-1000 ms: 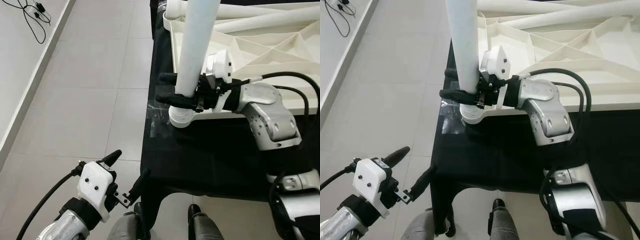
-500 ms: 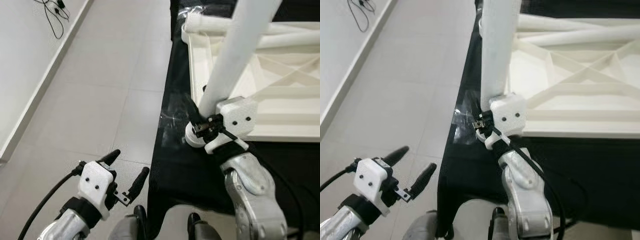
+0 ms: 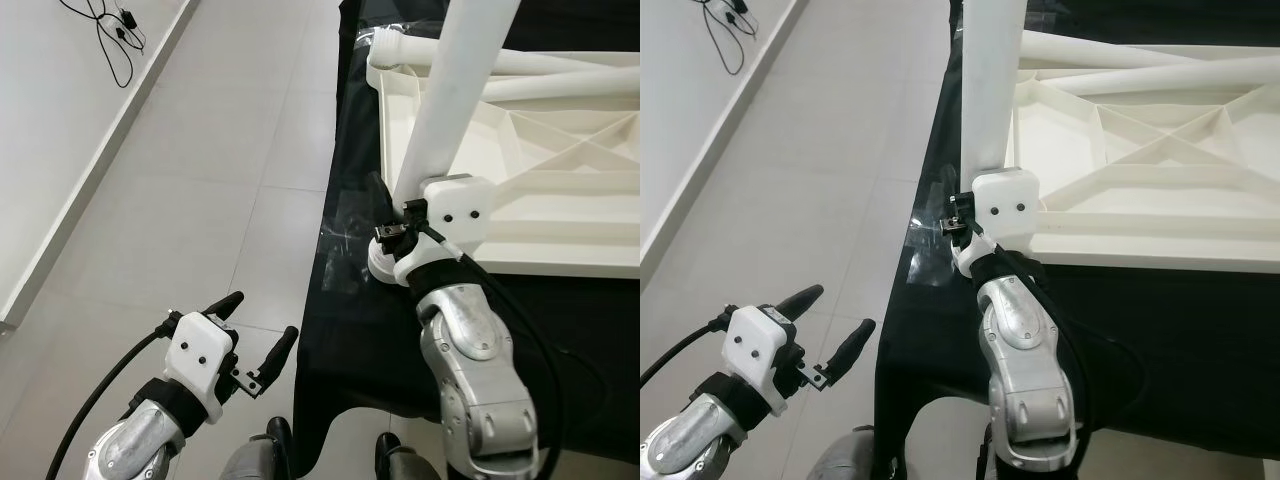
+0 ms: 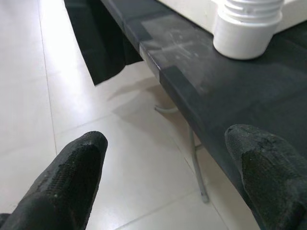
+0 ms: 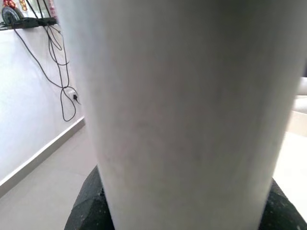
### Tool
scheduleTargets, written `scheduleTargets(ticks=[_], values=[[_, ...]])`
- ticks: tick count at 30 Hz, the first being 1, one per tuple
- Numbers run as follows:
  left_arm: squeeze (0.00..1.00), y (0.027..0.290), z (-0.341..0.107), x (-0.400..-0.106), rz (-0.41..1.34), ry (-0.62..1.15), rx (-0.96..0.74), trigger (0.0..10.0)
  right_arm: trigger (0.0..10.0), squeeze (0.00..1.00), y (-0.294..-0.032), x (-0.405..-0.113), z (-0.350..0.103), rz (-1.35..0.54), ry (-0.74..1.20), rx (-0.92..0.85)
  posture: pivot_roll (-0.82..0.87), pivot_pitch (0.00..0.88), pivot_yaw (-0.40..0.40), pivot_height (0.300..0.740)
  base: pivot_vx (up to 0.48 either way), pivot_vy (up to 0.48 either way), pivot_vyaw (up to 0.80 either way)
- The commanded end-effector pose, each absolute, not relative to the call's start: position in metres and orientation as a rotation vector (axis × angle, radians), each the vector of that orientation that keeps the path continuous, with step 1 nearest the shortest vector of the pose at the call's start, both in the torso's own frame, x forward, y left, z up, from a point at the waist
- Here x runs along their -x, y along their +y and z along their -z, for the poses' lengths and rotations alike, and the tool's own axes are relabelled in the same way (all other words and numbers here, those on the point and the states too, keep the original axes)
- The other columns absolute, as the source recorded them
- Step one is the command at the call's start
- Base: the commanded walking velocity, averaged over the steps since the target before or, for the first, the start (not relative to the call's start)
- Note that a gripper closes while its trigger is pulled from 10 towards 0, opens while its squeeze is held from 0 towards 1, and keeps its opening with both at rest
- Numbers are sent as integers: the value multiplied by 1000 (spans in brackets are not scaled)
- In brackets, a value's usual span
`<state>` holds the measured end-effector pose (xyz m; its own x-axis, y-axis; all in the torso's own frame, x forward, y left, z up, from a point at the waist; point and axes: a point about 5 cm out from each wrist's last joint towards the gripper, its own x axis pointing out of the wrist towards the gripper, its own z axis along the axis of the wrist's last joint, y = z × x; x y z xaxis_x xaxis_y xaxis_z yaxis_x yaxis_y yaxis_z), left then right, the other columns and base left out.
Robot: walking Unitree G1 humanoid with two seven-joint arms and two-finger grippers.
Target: Building children table
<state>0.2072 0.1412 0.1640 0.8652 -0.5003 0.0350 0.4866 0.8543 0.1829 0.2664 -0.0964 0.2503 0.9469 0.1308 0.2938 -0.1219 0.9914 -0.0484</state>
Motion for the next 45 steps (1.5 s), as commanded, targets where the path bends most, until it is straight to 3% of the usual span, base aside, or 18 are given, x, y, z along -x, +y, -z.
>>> scheduleTargets(ticks=[1, 2, 4, 5, 9, 10, 11, 12, 19, 26, 27, 39, 43, 44, 45], values=[[0, 146, -158, -209, 497, -63, -181, 10000, 10000, 0, -99, -278, -195, -130, -17, -44, 31, 325, 102, 740, 0, 0, 0], [0, 147, -158, -210, 493, -64, -184, 10000, 10000, 267, -100, -280, -196, -146, -32, -48, 31, 324, 103, 740, 0, 0, 0], [0, 147, -158, -211, 492, -65, -185, 10000, 10000, 267, -100, -281, -197, -155, -42, -51, 31, 324, 103, 740, 0, 0, 0], [0, 147, -157, -213, 489, -69, -188, 10000, 10000, 1000, -100, -284, -200, -177, -64, -81, 32, 316, 103, 740, 0, 0, 0], [0, 148, -157, -214, 488, -70, -188, 10000, 10000, 1000, -100, -285, -201, -181, -68, -89, 32, 316, 103, 740, 0, 0, 0], [0, 147, -157, -215, 484, -76, -190, 10000, 10000, 812, -99, -291, -212, -275, -126, -138, 31, 309, 103, 740, 0, 0, 0], [0, 147, -157, -216, 482, -80, -192, 10000, 10000, 812, -99, -294, -217, -308, -149, -147, 31, 309, 103, 740, 0, 0, 0], [0, 147, -156, -217, 481, -83, -193, 10000, 10000, 0, -98, -295, -222, -352, -166, -157, 30, 309, 103, 740, 0, 0, 0], [0, 145, -155, -219, 480, -95, -194, 10000, 10000, 0, -112, -315, -248, -638, -225, -42, 28, 301, 94, 740, 0, 0, 0], [0, 144, -155, -219, 474, -103, -192, 10000, 10000, 0, -124, -327, -266, -791, -262, 104, 31, 298, 87, 740, 0, 0, 0], [0, 144, -155, -219, 472, -105, -193, 10000, 0, 0, -126, -331, -270, -833, -254, 142, 32, 298, 85, 740, 0, 0, 0], [0, 143, -155, -221, 477, -114, -185, 10000, 0, 0, -135, -343, -263, -937, -176, 129, 20, 291, 80, 740, 0, 0, 0], [0, 143, -154, -223, 491, -110, -181, 10000, 0, 0, -137, -338, -248, -824, -156, 35, 13, 282, 75, 740, 0, 0, 0], [0, 143, -153, -223, 501, -107, -179, 10000, 0, 0, -140, -334, -235, -666, -140, -2, 15, 280, 71, 740, 0, 0, 0], [0, 142, -152, -222, 524, -101, -172, 10000, 0, 0, -140, -310, -199, -391, -37, -1, 11, 270, 68, 740, 0, 0, 0]])
